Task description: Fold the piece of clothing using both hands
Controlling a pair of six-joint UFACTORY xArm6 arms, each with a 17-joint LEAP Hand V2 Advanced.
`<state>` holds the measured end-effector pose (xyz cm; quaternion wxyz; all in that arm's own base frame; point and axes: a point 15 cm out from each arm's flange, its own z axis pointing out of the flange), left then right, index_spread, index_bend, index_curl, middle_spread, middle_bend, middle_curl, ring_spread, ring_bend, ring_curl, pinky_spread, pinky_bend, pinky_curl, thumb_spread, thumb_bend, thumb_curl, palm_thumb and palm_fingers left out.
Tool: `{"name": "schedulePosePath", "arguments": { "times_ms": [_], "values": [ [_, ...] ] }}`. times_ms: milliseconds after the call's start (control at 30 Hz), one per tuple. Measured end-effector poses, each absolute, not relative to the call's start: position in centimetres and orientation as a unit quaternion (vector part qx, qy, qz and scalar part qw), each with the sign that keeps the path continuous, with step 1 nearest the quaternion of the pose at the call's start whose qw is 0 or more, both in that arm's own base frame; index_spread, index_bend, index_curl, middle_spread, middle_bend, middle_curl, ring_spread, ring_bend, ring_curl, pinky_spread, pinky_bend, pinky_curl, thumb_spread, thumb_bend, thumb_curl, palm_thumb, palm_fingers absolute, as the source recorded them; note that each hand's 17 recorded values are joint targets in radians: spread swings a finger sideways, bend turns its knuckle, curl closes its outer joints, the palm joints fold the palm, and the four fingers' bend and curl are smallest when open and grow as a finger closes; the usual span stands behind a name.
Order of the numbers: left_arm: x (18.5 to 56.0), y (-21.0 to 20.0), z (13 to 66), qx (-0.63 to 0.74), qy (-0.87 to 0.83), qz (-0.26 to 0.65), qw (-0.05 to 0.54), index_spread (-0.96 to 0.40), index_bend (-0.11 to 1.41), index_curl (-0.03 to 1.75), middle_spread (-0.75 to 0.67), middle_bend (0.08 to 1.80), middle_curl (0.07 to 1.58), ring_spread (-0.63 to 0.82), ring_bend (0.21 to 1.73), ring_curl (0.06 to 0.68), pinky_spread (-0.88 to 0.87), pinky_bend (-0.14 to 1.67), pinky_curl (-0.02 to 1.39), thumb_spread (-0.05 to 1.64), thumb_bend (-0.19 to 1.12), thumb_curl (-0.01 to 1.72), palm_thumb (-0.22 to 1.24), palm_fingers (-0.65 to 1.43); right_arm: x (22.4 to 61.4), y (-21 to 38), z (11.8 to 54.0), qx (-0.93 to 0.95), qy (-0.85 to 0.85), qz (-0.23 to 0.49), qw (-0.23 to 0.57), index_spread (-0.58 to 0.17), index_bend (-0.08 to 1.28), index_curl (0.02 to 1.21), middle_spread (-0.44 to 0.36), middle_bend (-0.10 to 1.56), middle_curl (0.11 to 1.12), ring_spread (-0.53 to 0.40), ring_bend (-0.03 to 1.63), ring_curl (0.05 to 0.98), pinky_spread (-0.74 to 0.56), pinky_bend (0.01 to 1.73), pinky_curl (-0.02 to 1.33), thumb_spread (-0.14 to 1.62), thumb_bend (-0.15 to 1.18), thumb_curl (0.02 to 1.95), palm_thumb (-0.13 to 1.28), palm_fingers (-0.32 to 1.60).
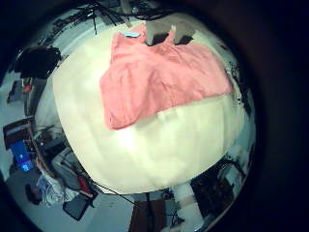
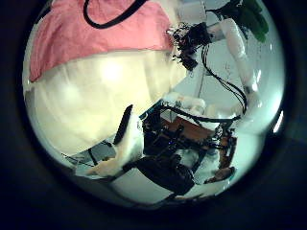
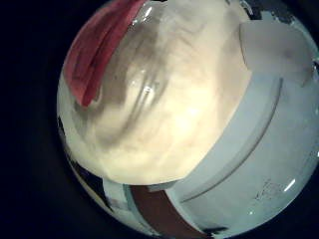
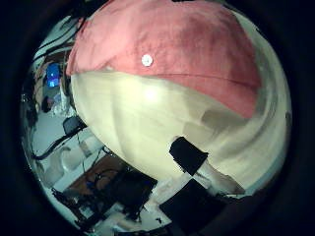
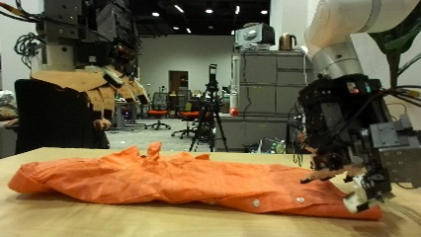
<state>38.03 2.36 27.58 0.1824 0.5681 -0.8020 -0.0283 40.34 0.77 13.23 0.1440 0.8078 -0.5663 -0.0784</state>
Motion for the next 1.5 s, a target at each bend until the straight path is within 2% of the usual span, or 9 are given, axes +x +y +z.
{"name": "schedulePosePath", "arguments": {
  "times_ms": [300,500,567,633,733,767,1033,1267,1500],
  "values": [
    [37.7,3.1,26.8,0.569,-0.800,-0.040,0.184,0.02,0.15,0.26,0.33,0.18,0.23,0.56,0.34,0.248,0.58,0.25,0.30,1.21,-0.01,0.32,0.43,-0.06,39.8,-0.1,11.2,0.801,-0.568,-0.093,0.165,-0.256,0.18,0.34,-0.018,0.28,0.36,-0.004,0.39,0.278,0.17,0.20,0.34,0.99,-0.02,0.31,0.65,0.33],
    [37.8,3.1,26.7,0.570,-0.800,-0.042,0.185,0.02,0.15,0.26,0.32,0.18,0.24,0.56,0.35,0.249,0.57,0.25,0.31,1.20,-0.01,0.31,0.44,-0.05,39.7,-1.0,11.3,0.798,-0.573,-0.088,0.168,-0.329,0.28,0.38,-0.122,0.52,0.44,-0.219,0.61,0.315,-0.10,0.21,0.28,0.99,-0.01,0.33,0.74,0.99],
    [37.8,3.1,26.7,0.570,-0.799,-0.041,0.184,0.02,0.15,0.26,0.32,0.18,0.24,0.56,0.35,0.250,0.56,0.24,0.31,1.20,-0.02,0.31,0.44,-0.05,40.2,-1.5,11.8,0.798,-0.576,-0.079,0.157,-0.350,0.33,0.42,-0.153,0.59,0.48,-0.268,0.70,0.362,-0.26,0.30,0.30,0.99,-0.01,0.34,0.77,1.26],
    [38.0,3.0,26.8,0.570,-0.800,-0.041,0.183,0.02,0.15,0.27,0.32,0.18,0.24,0.56,0.35,0.250,0.55,0.24,0.31,1.21,-0.01,0.31,0.45,-0.05,40.8,-2.2,12.6,0.797,-0.583,-0.065,0.143,-0.364,0.41,0.48,-0.168,0.72,0.54,-0.297,0.81,0.422,-0.42,0.44,0.35,0.99,0.00,0.35,0.82,1.36],
    [38.2,3.0,26.9,0.569,-0.801,-0.041,0.181,0.02,0.15,0.27,0.31,0.18,0.25,0.56,0.35,0.249,0.54,0.24,0.31,1.21,-0.01,0.31,0.46,-0.04,39.4,-3.1,12.9,0.793,-0.590,-0.064,0.139,-0.367,0.54,0.56,-0.174,0.83,0.59,-0.297,0.91,0.471,-0.52,0.57,0.40,0.99,-0.01,0.37,0.88,1.37],
    [38.2,3.0,26.9,0.569,-0.801,-0.041,0.181,0.02,0.15,0.27,0.31,0.18,0.25,0.56,0.35,0.248,0.54,0.24,0.32,1.21,-0.01,0.31,0.46,-0.04,38.9,-3.5,13.1,0.792,-0.591,-0.064,0.138,-0.361,0.60,0.59,-0.172,0.87,0.61,-0.289,0.95,0.488,-0.53,0.62,0.43,1.00,0.01,0.39,0.92,1.41],
    [38.6,3.4,27.1,0.570,-0.802,-0.042,0.177,0.02,0.15,0.27,0.30,0.18,0.25,0.56,0.35,0.247,0.54,0.25,0.32,1.22,-0.01,0.30,0.46,-0.04,38.2,-6.3,16.9,0.787,-0.605,-0.034,0.117,-0.341,0.83,0.73,-0.162,1.09,0.71,-0.249,1.16,0.581,-0.52,0.91,0.56,1.10,0.06,0.46,1.08,1.25],
    [38.1,6.1,26.7,0.589,-0.787,-0.049,0.177,0.02,0.16,0.27,0.29,0.18,0.26,0.55,0.35,0.244,0.53,0.25,0.32,1.22,-0.01,0.30,0.48,-0.03,39.7,-5.6,23.2,0.790,-0.607,0.007,0.089,-0.331,0.91,0.83,-0.171,1.17,0.78,-0.231,1.28,0.639,-0.46,1.07,0.64,1.17,0.06,0.51,1.12,1.14],
    [37.4,8.9,25.8,0.606,-0.773,-0.043,0.185,0.02,0.16,0.28,0.29,0.18,0.26,0.55,0.35,0.242,0.53,0.25,0.32,1.22,-0.02,0.30,0.47,-0.03,42.4,1.3,32.4,0.820,-0.566,0.037,0.076,-0.323,0.94,0.88,-0.177,1.18,0.83,-0.225,1.31,0.664,-0.42,1.13,0.67,1.19,0.05,0.56,1.13,1.09]
  ]
}}
